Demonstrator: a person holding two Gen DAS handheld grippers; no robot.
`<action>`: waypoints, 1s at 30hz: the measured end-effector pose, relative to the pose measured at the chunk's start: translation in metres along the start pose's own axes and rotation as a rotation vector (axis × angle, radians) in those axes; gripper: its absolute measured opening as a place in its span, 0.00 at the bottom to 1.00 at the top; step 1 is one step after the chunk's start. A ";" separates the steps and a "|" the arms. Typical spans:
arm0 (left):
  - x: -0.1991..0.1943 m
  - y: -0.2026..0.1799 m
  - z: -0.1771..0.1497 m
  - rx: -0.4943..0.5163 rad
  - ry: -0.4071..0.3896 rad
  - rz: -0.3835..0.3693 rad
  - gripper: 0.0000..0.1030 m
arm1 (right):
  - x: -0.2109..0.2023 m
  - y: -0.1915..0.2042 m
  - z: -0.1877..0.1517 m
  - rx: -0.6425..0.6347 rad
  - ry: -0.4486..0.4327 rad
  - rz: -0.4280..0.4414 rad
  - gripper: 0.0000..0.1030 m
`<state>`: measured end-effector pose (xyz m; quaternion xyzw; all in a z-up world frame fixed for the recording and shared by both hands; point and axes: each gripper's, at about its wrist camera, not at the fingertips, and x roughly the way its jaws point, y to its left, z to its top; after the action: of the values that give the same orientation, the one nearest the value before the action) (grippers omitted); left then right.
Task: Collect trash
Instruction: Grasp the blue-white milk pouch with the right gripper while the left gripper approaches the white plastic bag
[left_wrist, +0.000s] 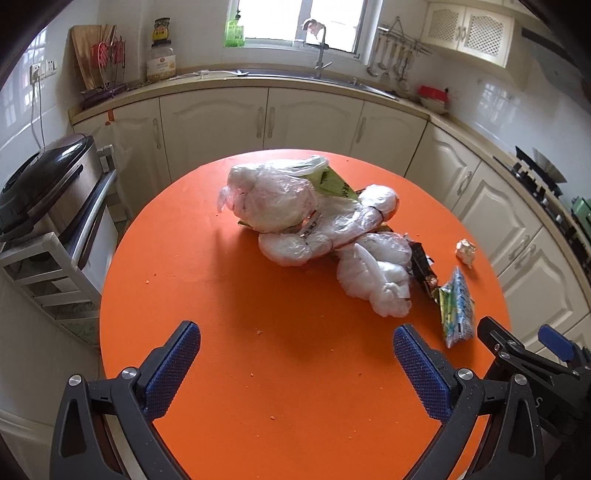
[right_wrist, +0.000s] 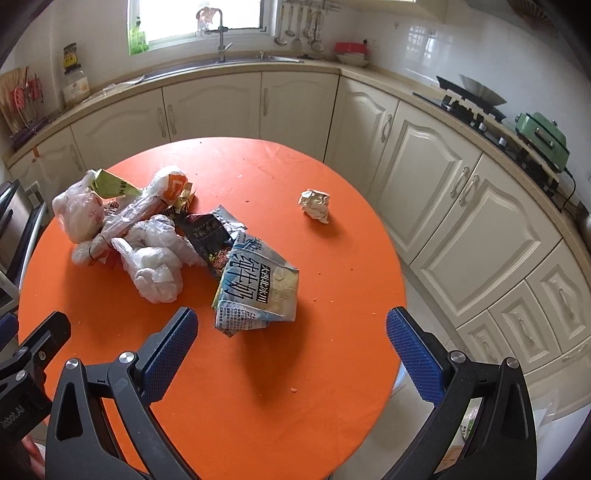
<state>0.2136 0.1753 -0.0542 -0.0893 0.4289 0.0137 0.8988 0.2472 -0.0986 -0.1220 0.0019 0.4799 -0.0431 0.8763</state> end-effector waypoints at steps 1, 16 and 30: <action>0.004 0.001 0.002 -0.004 0.007 0.003 0.99 | 0.008 0.002 0.003 0.003 0.020 0.005 1.00; 0.032 -0.003 0.024 0.027 0.087 -0.002 0.99 | 0.060 -0.042 0.018 0.182 0.151 0.120 0.73; 0.034 -0.011 0.026 0.061 0.114 -0.003 0.99 | 0.077 -0.038 0.018 0.166 0.162 0.188 0.85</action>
<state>0.2563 0.1673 -0.0628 -0.0632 0.4797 -0.0057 0.8751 0.3007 -0.1430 -0.1753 0.1229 0.5414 -0.0003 0.8317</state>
